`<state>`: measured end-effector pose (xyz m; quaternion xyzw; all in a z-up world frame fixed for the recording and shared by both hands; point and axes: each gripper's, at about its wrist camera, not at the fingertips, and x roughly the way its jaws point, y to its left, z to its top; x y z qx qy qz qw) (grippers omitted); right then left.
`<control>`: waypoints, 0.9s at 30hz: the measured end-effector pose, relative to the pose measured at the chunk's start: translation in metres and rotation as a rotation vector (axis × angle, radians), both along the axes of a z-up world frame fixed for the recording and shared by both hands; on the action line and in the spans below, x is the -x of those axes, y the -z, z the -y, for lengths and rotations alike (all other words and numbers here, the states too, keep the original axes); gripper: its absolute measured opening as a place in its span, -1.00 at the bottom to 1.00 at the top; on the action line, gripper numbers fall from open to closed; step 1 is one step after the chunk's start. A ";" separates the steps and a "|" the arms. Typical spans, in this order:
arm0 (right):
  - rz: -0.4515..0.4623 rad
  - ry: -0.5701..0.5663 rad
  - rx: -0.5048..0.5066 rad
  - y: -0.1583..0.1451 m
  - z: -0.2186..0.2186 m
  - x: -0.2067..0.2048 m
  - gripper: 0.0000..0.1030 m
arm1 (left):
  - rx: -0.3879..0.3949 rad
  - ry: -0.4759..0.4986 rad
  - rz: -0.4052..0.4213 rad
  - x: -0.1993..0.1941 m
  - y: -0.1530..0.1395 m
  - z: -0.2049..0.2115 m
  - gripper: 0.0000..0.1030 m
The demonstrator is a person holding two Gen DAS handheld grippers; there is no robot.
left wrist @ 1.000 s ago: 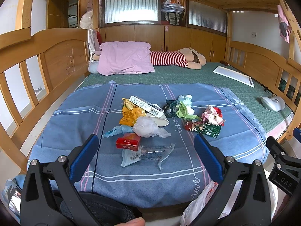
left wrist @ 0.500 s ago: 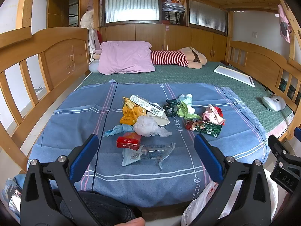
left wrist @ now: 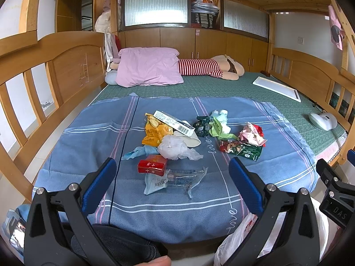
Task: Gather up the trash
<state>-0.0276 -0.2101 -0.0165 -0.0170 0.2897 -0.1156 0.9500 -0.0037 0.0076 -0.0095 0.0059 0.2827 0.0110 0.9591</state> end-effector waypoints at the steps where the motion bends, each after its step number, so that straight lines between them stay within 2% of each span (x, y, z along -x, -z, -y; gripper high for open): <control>1: 0.000 0.000 -0.001 0.000 0.000 0.000 0.95 | 0.000 0.000 0.000 0.000 0.000 0.000 0.96; 27: 0.000 0.001 0.001 0.000 -0.001 0.000 0.95 | -0.005 -0.004 -0.020 0.000 0.008 0.000 0.96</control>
